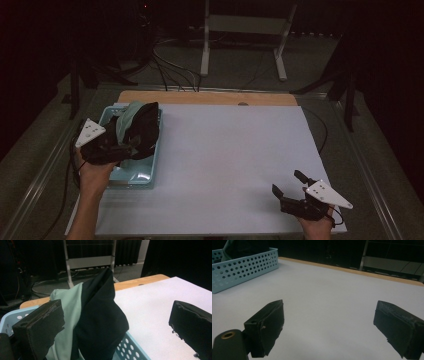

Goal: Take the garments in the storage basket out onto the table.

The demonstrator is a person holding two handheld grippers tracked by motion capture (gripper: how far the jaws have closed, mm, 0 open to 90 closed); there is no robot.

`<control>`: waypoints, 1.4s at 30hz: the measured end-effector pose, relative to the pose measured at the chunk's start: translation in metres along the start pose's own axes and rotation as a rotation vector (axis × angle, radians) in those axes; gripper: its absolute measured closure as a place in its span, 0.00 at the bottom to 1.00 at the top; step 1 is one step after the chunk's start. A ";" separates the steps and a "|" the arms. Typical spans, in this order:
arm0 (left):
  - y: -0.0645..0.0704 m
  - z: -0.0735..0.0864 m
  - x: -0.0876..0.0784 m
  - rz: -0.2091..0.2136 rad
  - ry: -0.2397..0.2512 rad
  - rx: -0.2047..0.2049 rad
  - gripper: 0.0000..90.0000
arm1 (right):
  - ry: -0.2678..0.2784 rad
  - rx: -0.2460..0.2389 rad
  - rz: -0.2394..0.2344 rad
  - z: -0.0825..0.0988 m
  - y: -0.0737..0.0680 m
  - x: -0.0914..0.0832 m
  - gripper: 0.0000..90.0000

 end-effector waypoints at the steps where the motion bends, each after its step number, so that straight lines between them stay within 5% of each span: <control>1: -0.001 -0.001 0.001 -0.002 -0.002 -0.002 0.00 | 0.000 0.000 0.000 0.000 0.000 0.000 0.11; 42: -0.014 -0.026 0.053 -0.095 -0.100 -0.062 0.00 | -0.004 -0.003 0.002 0.000 0.000 0.001 0.11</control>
Point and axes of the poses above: each handheld gripper's, and its own axes: x roughly forward along the jaws, z roughly out of its underside, y roughly to its right, the point moved 2 cm from there along x, roughly forward along the jaws, and after that the axes turned 13 degrees about -y, right-handed, at the moved point
